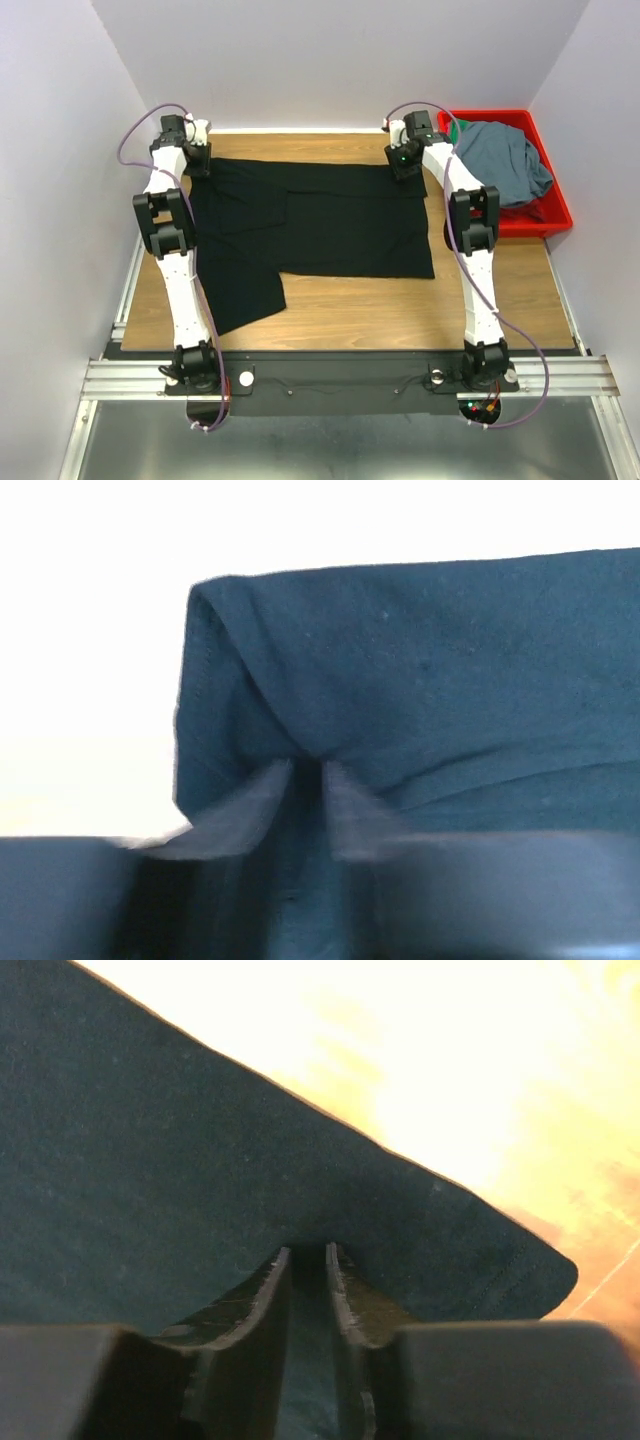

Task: Fold and stack the t-shirts
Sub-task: Fold the tshirt

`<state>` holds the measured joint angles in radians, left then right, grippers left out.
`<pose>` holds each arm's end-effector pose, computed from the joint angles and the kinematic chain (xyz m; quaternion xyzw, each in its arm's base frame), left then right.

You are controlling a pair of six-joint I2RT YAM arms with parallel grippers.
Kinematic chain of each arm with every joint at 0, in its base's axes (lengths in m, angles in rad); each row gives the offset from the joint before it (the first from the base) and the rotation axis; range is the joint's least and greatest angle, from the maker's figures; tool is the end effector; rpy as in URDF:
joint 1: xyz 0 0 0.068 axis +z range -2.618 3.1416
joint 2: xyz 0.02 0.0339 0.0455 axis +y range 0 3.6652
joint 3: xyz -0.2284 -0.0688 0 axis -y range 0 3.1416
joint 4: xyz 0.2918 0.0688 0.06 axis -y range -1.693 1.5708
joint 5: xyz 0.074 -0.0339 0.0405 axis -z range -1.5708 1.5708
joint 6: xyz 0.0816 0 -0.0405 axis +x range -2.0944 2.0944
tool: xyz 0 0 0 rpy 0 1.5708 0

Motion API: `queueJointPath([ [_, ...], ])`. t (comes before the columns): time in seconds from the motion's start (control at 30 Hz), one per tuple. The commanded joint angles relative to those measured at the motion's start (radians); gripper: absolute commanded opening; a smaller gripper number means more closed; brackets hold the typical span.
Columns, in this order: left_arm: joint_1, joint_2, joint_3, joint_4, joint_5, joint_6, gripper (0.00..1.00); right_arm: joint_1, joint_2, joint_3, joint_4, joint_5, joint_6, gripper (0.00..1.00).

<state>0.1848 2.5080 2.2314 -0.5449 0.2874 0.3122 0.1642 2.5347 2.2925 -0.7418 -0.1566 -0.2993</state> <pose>0.5988 0.0884 0.1153 0.1109 0.9158 -0.0401 0.3838 0.5809 0.1091 0.1033 -0.2412 0.9236 0.0552 0.2927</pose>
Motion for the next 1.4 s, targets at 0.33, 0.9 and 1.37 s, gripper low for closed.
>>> queueJointPath([
  [0.33,0.024,-0.556,-0.203,-0.096,0.249,0.296,0.81,0.005,-0.509,-0.4,-0.014,-0.115,-0.093,0.97],
  [0.9,0.194,-0.994,-0.843,-0.428,0.417,0.757,0.66,0.092,-1.019,-1.163,-0.137,-0.009,-0.371,0.51],
  [1.37,0.194,-0.983,-0.938,-0.403,0.337,0.801,0.67,0.123,-0.972,-1.346,0.008,0.022,-0.414,0.51],
])
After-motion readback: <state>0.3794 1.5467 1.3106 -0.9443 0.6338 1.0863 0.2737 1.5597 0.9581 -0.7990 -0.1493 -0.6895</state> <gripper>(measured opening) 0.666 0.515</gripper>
